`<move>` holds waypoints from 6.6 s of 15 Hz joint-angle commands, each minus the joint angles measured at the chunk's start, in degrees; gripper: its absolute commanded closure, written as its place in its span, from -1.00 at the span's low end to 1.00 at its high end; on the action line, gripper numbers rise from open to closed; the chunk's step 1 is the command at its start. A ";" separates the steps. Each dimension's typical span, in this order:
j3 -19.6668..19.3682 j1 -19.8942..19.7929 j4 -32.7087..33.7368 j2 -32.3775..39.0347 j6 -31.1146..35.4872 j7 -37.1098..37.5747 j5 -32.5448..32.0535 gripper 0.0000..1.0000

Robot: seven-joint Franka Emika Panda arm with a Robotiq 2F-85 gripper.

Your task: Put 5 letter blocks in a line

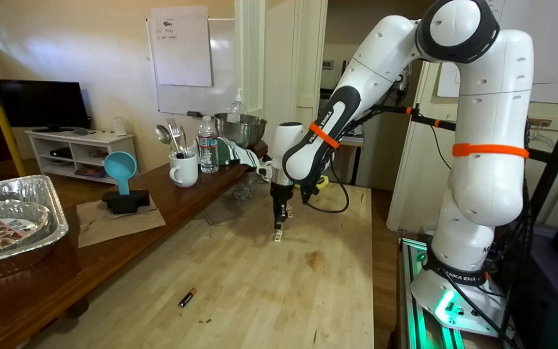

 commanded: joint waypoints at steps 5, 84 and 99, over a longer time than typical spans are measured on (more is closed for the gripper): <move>-1.38 0.53 -1.14 -5.06 -4.83 4.47 1.36 1.00; -3.46 -0.45 0.69 4.06 -0.04 2.04 -12.73 1.00; -3.41 -0.03 -0.61 0.67 0.22 -0.31 -14.95 1.00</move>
